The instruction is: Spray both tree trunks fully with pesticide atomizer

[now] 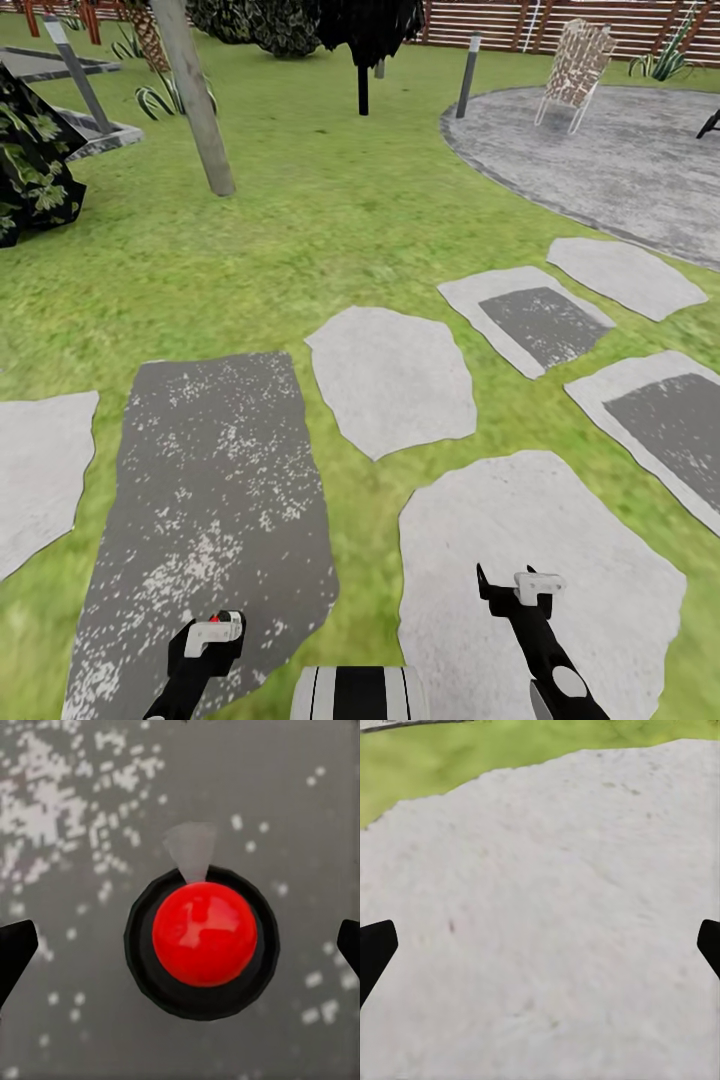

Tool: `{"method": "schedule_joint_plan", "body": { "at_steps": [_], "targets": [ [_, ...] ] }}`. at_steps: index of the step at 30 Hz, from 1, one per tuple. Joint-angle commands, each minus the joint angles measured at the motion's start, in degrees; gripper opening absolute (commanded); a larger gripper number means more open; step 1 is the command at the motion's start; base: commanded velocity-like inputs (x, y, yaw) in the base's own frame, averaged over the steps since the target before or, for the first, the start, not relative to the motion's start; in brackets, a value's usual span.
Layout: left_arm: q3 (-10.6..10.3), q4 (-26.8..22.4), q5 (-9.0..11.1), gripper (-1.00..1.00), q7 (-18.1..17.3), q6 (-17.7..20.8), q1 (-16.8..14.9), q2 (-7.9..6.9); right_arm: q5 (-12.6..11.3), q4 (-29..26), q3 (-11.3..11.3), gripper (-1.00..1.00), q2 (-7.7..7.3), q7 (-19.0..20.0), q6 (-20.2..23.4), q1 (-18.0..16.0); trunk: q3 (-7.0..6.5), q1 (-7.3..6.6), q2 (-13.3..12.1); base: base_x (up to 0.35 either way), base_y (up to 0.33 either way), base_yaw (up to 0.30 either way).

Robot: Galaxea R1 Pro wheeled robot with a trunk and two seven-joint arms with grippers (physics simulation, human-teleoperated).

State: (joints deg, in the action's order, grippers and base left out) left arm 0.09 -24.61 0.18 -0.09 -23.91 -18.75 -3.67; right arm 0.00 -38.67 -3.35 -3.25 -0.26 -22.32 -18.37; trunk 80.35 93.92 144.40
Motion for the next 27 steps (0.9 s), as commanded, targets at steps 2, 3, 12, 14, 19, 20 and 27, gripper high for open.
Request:
{"method": "schedule_joint_plan", "body": {
  "at_steps": [2, 3, 12, 14, 19, 20, 27],
  "targets": [
    [0.0, 0.0, 0.0, 1.00, 0.0, 0.0, 0.0, 0.00, 0.0, 0.0, 0.0, 1.00, 0.00, 0.0, 0.0, 0.0, -0.15, 0.00, 0.0, 0.000, 0.000, 0.000],
    [0.0, 0.0, 0.0, 1.00, 0.0, 0.0, 0.0, -0.01, 0.0, 0.0, 0.0, 1.00, -0.01, 0.0, 0.0, 0.0, -0.20, 0.00, 0.0, 0.000, 0.000, 0.000],
    [0.0, 0.0, -0.1, 1.00, 0.0, 0.0, 0.0, 0.05, 0.0, 0.1, 0.0, 1.00, -0.01, 0.0, 0.0, 0.0, -0.30, 0.00, 0.0, -0.032, -0.020, 0.000],
    [0.0, 0.0, 0.0, 1.00, 0.0, 0.0, 0.0, 0.03, 0.0, 0.1, 0.0, 1.00, -0.01, 0.0, 0.0, 0.0, -0.30, 0.00, 0.0, -0.113, -0.068, 0.000],
    [0.0, 0.0, 0.0, 1.00, 0.0, 0.0, 0.0, 0.01, 0.0, 0.1, 0.0, 1.00, -0.01, 0.0, 0.0, 0.0, -0.34, 0.00, 0.0, -0.022, -0.013, 0.000],
    [0.0, 0.0, 0.0, 1.00, 0.0, 0.0, 0.0, 0.00, 0.0, 0.1, 0.0, 1.00, -0.01, 0.0, 0.0, 0.0, -0.39, 0.00, 0.0, -0.003, -0.002, 0.000],
    [0.0, 0.0, 0.0, 1.00, 0.0, 0.0, 0.0, 0.00, 0.0, 0.1, 0.0, 1.00, -0.01, 0.0, 0.0, 0.0, -0.60, 0.00, 0.0, 0.000, 0.000, 0.000]
  ]
}}
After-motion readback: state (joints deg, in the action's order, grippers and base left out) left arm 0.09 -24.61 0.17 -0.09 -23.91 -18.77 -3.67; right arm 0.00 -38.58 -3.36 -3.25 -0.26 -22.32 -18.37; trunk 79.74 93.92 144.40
